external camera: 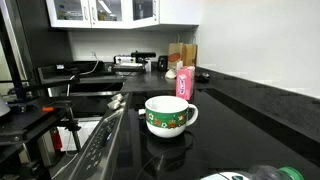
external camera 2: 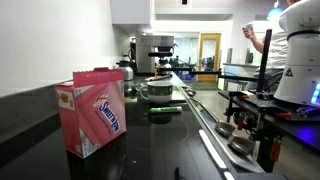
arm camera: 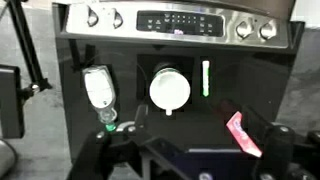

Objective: Place the marker in the mug

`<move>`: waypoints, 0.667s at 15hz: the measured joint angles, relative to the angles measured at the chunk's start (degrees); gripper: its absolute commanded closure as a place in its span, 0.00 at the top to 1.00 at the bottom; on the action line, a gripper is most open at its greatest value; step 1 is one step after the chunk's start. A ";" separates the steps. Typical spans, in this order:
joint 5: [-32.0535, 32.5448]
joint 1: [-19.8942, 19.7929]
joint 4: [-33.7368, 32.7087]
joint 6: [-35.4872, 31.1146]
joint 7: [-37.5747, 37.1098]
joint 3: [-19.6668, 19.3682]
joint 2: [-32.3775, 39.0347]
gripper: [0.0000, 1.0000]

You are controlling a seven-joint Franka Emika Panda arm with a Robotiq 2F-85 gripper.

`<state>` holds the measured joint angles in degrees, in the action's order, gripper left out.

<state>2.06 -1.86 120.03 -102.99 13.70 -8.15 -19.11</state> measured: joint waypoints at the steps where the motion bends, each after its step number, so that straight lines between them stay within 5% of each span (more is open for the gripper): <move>1: 0.00 0.00 0.00 0.00 0.00 0.00 0.00 1.00; 10: -0.62 1.81 2.20 -2.72 0.00 2.64 0.43 1.00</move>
<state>1.44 -0.05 122.24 -105.71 13.71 -5.51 -18.69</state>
